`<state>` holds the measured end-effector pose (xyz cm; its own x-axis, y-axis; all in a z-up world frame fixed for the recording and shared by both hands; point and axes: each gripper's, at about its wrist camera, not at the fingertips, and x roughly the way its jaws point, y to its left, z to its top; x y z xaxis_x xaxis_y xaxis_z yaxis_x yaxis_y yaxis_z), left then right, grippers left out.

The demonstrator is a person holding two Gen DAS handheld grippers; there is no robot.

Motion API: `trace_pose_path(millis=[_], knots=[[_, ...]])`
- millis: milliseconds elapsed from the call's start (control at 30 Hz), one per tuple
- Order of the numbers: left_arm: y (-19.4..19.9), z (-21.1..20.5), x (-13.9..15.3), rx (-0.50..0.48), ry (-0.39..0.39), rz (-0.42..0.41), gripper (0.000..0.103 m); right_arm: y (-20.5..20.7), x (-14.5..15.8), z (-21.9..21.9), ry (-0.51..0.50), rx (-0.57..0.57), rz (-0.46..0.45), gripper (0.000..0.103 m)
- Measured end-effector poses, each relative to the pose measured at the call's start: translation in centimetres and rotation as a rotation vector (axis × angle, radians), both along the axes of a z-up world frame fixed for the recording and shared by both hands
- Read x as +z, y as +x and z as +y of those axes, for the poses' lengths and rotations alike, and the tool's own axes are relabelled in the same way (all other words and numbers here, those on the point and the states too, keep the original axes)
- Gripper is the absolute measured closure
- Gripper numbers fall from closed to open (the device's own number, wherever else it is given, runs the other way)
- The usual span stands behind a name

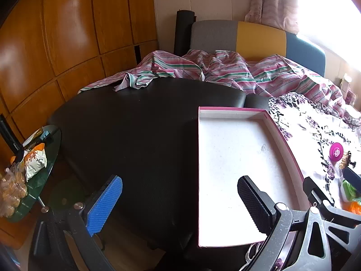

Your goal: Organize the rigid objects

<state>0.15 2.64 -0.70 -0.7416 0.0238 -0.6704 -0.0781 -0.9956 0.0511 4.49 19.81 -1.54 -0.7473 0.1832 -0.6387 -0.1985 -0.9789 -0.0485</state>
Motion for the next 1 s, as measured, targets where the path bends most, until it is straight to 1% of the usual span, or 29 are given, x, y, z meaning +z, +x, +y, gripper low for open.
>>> trace_pose_path(millis=[200, 367, 467, 533, 600, 733, 800, 900, 1000], knots=[[-0.1, 0.2, 0.0, -0.015, -0.002, -0.003, 0.0, -0.1, 0.1, 0.3, 0.008, 0.006, -0.006, 0.002], [0.0, 0.6, -0.1, -0.049, -0.002, -0.005, 0.0, -0.2, 0.4, 1.2, 0.012, 0.016, -0.012, 0.002], [-0.1, 0.6, -0.2, -0.104, 0.039, -0.02, 0.0, -0.3, 0.6, 2.1, 0.001, 0.02, -0.021, 0.002], [-0.3, 0.7, -0.3, -0.148, 0.076, -0.047, 0.0, -0.4, 0.8, 3.0, -0.001, 0.018, -0.026, 0.002], [-0.5, 0.9, -0.5, -0.18, 0.113, -0.079, 0.0, -0.6, 1.1, 4.3, -0.029, 0.007, -0.032, 0.002], [-0.4, 1.8, -0.7, -0.231, 0.111, -0.099, 0.0, -0.7, 1.5, 7.6, -0.061, -0.033, -0.048, 0.002], [-0.4, 2.3, -0.7, -0.257, 0.126, -0.111, 0.0, -0.6, 1.7, 9.7, -0.082, -0.059, -0.058, 0.002], [-0.5, 3.0, -0.3, -0.296, 0.144, -0.111, 0.0, -0.2, 2.1, 13.3, -0.085, -0.121, -0.059, 0.002], [-0.6, 4.3, 0.2, -0.362, 0.179, -0.11, 0.0, 0.8, 2.4, 18.1, -0.124, -0.205, -0.039, 0.002]])
